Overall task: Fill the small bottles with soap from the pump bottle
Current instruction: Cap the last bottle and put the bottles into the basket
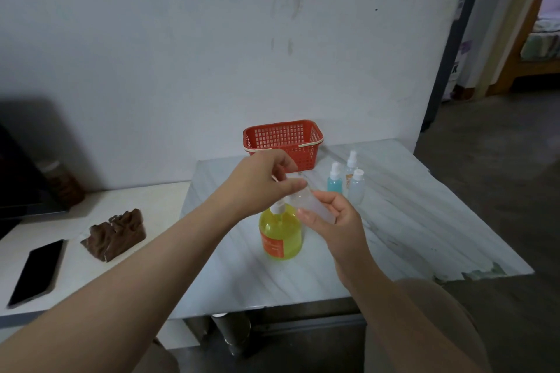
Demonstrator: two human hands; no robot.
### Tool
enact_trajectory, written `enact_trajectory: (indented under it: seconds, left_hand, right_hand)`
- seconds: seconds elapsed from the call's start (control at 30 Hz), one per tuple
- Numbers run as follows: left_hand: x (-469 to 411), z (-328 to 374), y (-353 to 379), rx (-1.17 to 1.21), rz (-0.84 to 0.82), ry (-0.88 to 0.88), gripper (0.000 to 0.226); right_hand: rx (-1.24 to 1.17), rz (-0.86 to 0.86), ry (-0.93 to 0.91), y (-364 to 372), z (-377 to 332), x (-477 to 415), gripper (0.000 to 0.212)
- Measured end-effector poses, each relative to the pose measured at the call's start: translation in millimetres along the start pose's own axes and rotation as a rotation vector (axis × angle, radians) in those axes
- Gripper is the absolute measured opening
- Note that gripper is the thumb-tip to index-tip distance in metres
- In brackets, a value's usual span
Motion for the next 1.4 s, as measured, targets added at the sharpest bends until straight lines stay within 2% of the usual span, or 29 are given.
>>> enact_trajectory:
  seconds: [0.07,0.2,0.33,0.47,0.57,0.63,0.83,0.97,1.07,1.17,1.3,1.33,1.4]
  left_hand:
    - [0.3,2.3,1.0,0.002,-0.023,0.000,0.006]
    - [2.7,13.8,-3.4,-0.073,-0.031,0.081,0.029]
    - [5.0,18.3,-6.6,0.007,0.000,0.045,0.035]
    - [7.0,20.2,-12.0,-0.013,0.021,-0.002,0.011]
    - [11.1,29.3,-17.5,-0.044,0.000,0.055,0.012]
    - [14.3,34.0,-22.8,-0.087,-0.005,0.089,0.009]
    - [24.0,46.1,-32.9,-0.141,0.003,0.207,0.011]
    - [27.9,46.9,-36.6,-0.125,0.016,0.230,0.013]
    - [23.2,37.2,-38.5,-0.029,0.068,0.187,0.007]
    - [12.3,24.3,-39.8,0.163,0.099,0.103,0.012]
    - [-11.1,7.4,-44.1,0.209,0.135,0.032,0.011]
    - [-18.1,2.4,-46.2,0.183,0.162,0.016,0.011]
    - [-32.8,-8.2,-48.0,0.135,0.192,-0.016,0.012]
  right_hand:
    - [-0.005,0.003,-0.004,-0.9,-2.4,0.3,0.028]
    - [0.003,0.009,-0.013,-2.6,-5.6,1.6,0.027]
    - [-0.015,0.004,-0.019,-1.9,-9.6,4.2,0.029]
    - [-0.003,-0.014,-0.030,0.5,-15.4,6.8,0.031]
    - [0.039,-0.031,0.003,0.5,-14.4,10.2,0.029]
    - [0.029,-0.077,0.048,2.6,-13.1,14.4,0.034]
    - [-0.239,-0.228,0.228,14.6,-9.9,23.6,0.041]
    - [-0.398,-0.246,0.341,22.0,-7.4,26.4,0.037]
    - [-0.419,-0.226,0.328,26.6,-11.5,19.0,0.037]
    - [-0.320,-0.211,0.262,31.2,-19.2,1.3,0.042]
    - [0.024,-0.229,0.203,26.2,-27.7,-28.7,0.046]
    - [0.127,-0.198,0.155,20.2,-32.2,-40.5,0.042]
    - [0.490,-0.112,-0.079,-0.6,-47.2,-70.0,0.026]
Point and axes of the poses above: each hand's wrist, its own x-axis away from the middle knuckle, its own y-axis out of the palm, z = x × y, the point moved 7 cm from there along -x, towards the middle knuckle, and after that the axes turned 13 degrees about -x, right-handed, at the moved point
